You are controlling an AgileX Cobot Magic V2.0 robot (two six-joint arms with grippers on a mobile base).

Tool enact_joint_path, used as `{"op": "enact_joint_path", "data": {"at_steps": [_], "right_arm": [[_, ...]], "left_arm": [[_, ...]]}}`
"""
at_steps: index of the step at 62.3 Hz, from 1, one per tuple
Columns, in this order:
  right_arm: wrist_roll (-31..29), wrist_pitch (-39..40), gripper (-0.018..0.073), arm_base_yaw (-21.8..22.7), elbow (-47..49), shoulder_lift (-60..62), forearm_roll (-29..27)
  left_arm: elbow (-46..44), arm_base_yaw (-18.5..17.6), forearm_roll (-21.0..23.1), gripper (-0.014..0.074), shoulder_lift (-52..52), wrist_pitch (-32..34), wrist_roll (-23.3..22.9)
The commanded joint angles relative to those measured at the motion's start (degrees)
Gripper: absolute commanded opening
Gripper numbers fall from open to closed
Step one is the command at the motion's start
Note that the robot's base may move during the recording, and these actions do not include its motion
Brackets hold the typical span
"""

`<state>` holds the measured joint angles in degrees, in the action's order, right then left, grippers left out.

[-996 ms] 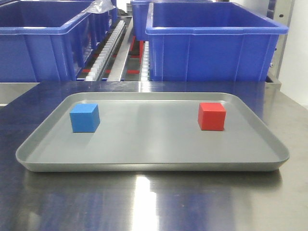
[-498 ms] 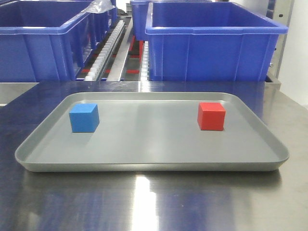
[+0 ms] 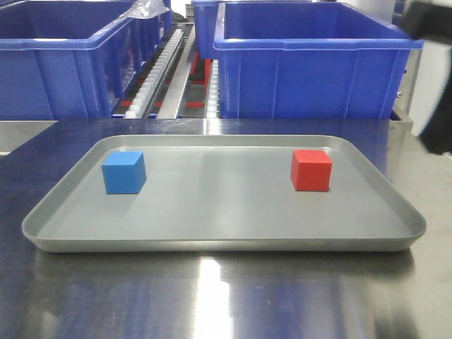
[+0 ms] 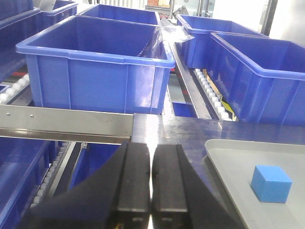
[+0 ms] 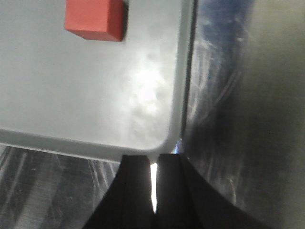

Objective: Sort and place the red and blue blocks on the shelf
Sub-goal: 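Lower the open right gripper around the red cube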

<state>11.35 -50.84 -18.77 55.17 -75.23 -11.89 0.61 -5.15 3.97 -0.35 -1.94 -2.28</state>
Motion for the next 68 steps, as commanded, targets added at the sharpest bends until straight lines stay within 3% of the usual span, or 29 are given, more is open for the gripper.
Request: {"op": "enact_joint_path", "data": {"at_steps": [1, 6, 10, 27, 45, 68], "right_arm": [[0.3, 0.9, 0.0323, -1.4, 4.6, -1.5, 0.6], [2.1, 0.8, 0.0533, -2.2, 7.5, -4.2, 1.5], [5.0, -1.1, 0.0649, -3.0, 10.0, -6.5, 1.7], [6.4, -9.0, 0.0626, -6.7, 22.2, -16.4, 5.0], [9.6, -11.1, 0.0626, -7.1, 32.6, -25.0, 5.5], [14.8, -10.0, 0.0626, -7.4, 34.1, -29.8, 9.3]], "left_arm": [[1.4, -0.1, 0.3, 0.0125, -1.0, 5.1, -0.1], [1.4, -0.1, 0.3, 0.0125, -1.0, 5.1, -0.1], [1.4, -0.1, 0.3, 0.0125, -1.0, 5.1, -0.1], [1.4, -0.1, 0.3, 0.0125, -1.0, 5.1, -0.1], [1.4, -0.1, 0.3, 0.0125, -1.0, 5.1, -0.1], [1.4, -0.1, 0.3, 0.0125, -1.0, 5.1, -0.1]]}}
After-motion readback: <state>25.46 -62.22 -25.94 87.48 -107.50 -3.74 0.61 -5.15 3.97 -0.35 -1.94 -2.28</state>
